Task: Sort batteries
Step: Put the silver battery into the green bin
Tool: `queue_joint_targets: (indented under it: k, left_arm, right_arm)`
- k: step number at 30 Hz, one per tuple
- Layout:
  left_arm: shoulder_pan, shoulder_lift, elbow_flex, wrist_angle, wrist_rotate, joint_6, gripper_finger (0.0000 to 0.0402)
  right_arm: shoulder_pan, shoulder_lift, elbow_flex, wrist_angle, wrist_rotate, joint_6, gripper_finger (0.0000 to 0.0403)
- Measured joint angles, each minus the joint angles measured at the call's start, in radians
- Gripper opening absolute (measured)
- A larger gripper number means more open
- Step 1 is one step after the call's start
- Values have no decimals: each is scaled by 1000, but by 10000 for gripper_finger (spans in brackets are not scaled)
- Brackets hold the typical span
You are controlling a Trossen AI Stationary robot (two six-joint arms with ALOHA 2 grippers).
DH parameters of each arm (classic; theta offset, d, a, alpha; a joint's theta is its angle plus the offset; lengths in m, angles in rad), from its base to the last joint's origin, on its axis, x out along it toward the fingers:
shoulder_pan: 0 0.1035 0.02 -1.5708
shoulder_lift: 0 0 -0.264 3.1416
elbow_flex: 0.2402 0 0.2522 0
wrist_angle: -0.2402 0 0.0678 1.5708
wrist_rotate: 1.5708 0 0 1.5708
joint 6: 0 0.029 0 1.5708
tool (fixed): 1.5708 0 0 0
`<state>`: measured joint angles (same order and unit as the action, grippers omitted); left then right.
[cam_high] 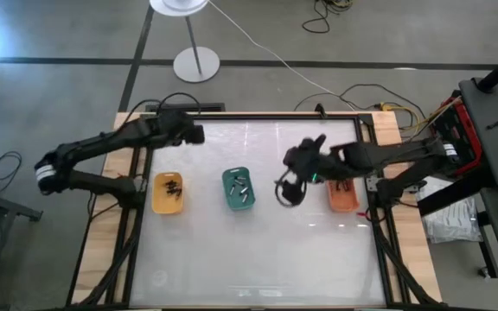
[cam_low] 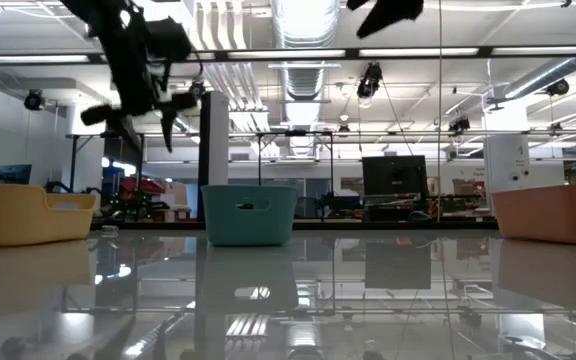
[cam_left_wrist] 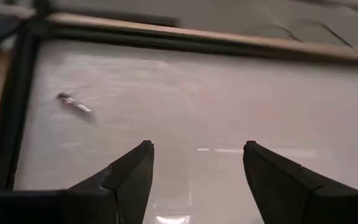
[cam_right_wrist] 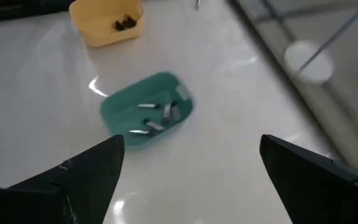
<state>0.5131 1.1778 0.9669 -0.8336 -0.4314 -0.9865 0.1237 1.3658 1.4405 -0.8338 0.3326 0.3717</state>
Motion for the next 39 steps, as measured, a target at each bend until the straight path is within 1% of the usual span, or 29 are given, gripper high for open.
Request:
queue_joint_targets:
  k: [3,6,8,12,15,17,19,25,28,32,34,37,39]
  left_arm:
    - [138,91,-1,58,21,-70,220]
    - [244,183,-1,123,86,-180,218]
    - [274,238,-1,158,114,-255,217]
    - [285,330,0,158,104,-424,217]
    - [312,392,0,127,114,-558,217]
    - [343,425,0,124,139,-603,217]
    - [374,444,0,124,163,-623,217]
    - [429,459,0,119,166,-650,217]
    - [432,457,2,70,162,-668,217]
    - [437,456,2,-7,160,-742,217]
    - [460,456,2,15,142,-718,217]
    - [513,457,2,80,131,-618,217]
    - [540,460,2,52,158,-629,217]
  right_arm:
    - [-36,-39,43,-27,3,-172,368]
    - [-71,-95,73,-29,11,-289,368]
    - [-94,-135,81,-20,14,-349,368]
    - [-143,-201,81,-18,14,-438,368]
    - [-190,-229,81,-18,8,-438,368]
    - [-221,-235,80,-17,8,-396,368]
    - [-243,-236,74,-19,8,-359,368]
    - [-276,-234,23,-27,7,-351,368]
    - [-297,-233,6,-58,7,-366,368]
    - [-347,-234,5,-104,7,-391,368]
    - [-376,-243,4,-108,7,-395,368]
    - [-401,-260,4,-106,7,-389,368]
    - [-411,-269,4,-106,7,-385,368]
